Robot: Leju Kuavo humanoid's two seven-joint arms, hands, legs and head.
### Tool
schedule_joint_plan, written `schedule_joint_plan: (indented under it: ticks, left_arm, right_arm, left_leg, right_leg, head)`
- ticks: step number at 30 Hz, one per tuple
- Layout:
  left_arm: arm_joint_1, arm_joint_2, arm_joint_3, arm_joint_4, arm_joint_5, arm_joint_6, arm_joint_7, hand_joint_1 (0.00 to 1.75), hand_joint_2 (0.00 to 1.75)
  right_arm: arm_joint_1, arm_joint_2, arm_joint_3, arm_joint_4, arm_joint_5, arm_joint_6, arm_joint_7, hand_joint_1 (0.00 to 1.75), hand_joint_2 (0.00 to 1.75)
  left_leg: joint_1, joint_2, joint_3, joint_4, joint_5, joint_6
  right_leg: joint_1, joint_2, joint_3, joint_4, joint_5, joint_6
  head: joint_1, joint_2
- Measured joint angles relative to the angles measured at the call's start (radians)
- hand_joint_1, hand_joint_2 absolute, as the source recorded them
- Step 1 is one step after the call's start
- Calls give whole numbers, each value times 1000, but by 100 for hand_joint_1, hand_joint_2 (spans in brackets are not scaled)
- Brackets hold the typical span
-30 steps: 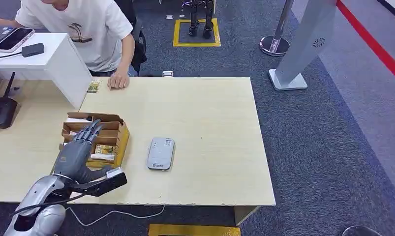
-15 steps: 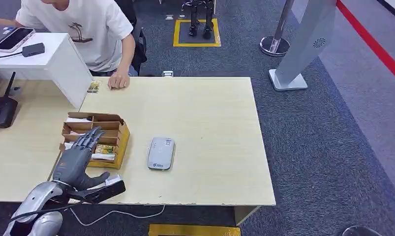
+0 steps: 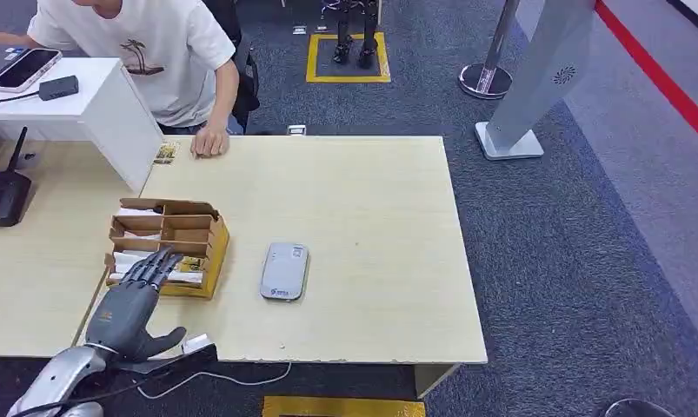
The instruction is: Pass the card to the sensor for recognition and then transmit it.
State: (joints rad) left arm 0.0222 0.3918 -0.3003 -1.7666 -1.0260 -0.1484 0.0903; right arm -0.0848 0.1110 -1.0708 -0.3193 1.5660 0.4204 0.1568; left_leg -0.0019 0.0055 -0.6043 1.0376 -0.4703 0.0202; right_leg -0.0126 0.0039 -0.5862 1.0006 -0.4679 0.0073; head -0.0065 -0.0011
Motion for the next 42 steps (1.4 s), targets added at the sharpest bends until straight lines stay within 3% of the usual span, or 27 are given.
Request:
schedule_joint_plan:
  ticks: [5, 10, 42]
  left_arm:
    - [37, -9, 47, -15, -138, 14, 44, 0, 175]
    - [47, -27, 95, -18, -178, -2, 46, 0, 175]
    - [62, -55, 139, -33, -186, -7, 47, 0, 175]
  right_arm:
    - [0, 0, -6, 0, 0, 0, 7, 0, 0]
    - [0, 0, -8, 0, 0, 0, 9, 0, 0]
    - [0, 0, -8, 0, 0, 0, 10, 0, 0]
  left_leg:
    - [0, -1, 0, 0, 0, 0]
    - [0, -1, 0, 0, 0, 0]
    - [0, -1, 0, 0, 0, 0]
  right_leg:
    - [0, -1, 0, 0, 0, 1]
    - [0, -1, 0, 0, 0, 1]
    - [0, -1, 1, 0, 0, 1]
  head:
    - [0, 0]
    - [0, 0]
    - [0, 0]
